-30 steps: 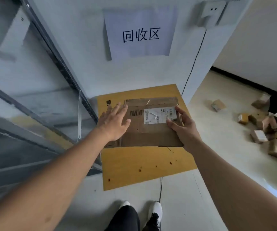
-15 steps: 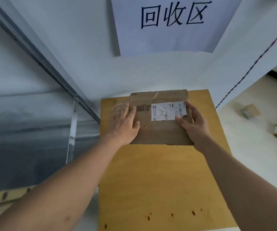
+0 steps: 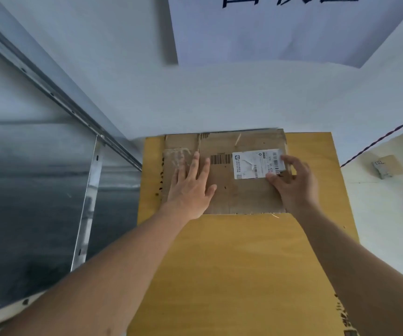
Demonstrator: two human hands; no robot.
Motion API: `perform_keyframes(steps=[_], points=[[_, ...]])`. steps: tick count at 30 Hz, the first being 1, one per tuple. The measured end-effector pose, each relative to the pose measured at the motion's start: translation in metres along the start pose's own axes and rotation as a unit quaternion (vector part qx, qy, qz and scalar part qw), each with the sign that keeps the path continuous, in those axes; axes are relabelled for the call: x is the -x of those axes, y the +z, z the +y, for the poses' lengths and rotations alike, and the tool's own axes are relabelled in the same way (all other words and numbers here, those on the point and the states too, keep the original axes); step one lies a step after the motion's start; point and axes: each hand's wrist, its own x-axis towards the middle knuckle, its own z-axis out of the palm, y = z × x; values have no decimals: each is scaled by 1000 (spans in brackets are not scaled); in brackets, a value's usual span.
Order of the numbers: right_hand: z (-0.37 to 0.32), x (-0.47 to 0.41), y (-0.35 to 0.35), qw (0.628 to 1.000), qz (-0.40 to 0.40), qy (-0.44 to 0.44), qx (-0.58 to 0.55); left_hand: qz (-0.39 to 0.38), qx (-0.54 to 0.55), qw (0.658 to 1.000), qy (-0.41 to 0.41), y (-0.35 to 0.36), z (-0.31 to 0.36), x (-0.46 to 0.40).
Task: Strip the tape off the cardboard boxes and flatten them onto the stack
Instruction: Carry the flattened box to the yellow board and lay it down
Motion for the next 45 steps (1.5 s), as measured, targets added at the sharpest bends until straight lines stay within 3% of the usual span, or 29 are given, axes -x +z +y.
perform_keyframes(steps=[5,9,14,20,30,36,41,45], points=[[5,-3,12,959,-23,-65,276,-16,-22,1000,-6,3,5,-6],[-3,-15,20,929,-114,-154,316,-3,-32,999,-1,3,2,-9],[-12,-28,40,878,-178,-179,407,42,-61,997,2,-10,10,-27],[-15,-33,37,865,-243,-160,409,38,1,999,-19,-2,10,-36],[-30,-36,36,862,-250,-130,422,35,11,998,-48,-15,7,-27],[-33,-31,36,870,-232,-127,417,30,-11,997,-76,-7,-1,-6],[-32,-3,48,886,-167,-87,423,11,-4,996,-93,-11,3,-8],[-29,11,55,892,-180,-78,408,1,-1,995,-100,-12,7,-7]])
